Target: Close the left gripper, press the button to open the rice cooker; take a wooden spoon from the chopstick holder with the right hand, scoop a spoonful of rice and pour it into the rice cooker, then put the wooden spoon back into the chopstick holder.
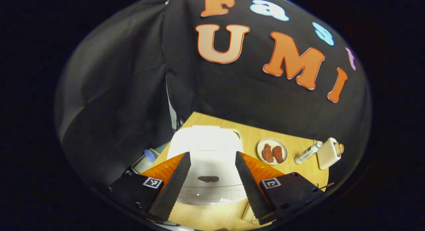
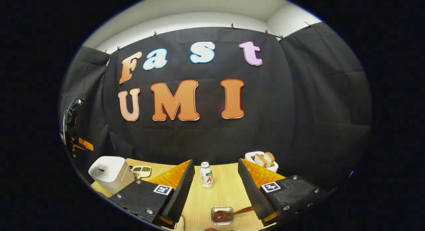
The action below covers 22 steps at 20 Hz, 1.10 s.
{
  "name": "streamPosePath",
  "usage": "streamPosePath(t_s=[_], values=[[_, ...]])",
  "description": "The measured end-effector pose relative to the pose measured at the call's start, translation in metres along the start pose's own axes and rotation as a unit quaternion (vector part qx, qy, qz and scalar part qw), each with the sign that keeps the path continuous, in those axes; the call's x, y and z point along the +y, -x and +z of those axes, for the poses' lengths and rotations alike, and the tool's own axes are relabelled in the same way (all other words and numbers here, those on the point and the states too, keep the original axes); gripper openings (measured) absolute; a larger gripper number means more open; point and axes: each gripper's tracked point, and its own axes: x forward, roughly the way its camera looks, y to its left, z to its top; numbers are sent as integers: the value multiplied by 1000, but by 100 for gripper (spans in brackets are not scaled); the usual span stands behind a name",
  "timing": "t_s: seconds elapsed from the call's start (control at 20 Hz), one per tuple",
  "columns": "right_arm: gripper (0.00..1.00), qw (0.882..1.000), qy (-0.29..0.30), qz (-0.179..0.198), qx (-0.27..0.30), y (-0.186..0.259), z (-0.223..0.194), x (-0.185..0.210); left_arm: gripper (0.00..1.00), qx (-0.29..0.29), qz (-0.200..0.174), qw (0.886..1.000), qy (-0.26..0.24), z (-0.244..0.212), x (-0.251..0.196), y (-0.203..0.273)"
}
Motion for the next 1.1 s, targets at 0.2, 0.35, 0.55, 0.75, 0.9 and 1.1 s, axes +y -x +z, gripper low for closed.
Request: streamPosePath(t_s=[0.2, 0.35, 0.55, 0.75, 0.9, 1.1], values=[[82, 999, 7, 17, -35, -7, 20, 30, 91, -118, 24, 992, -23, 16, -4, 41], [82, 998, 24, 20, -48, -11, 19, 46, 94, -174, 12, 984, -30, 16, -8, 80], [82, 997, 33, 51, -46, -10, 13, 75, 91, -229, -18, 973, -41, 8, -34, 111], [82, 996, 29, 71, -54, -6, 15, 95, 94, -270, -28, 960, -71, 6, -59, 122], [82, 994, 24, 86, -66, -4, 17, 107, 94, -271, -29, 957, -95, -7, -67, 119], [82, 991, 30, 100, -83, -1, 16, 119, 94, -261, -41, 959, -105, -18, -82, 120]])
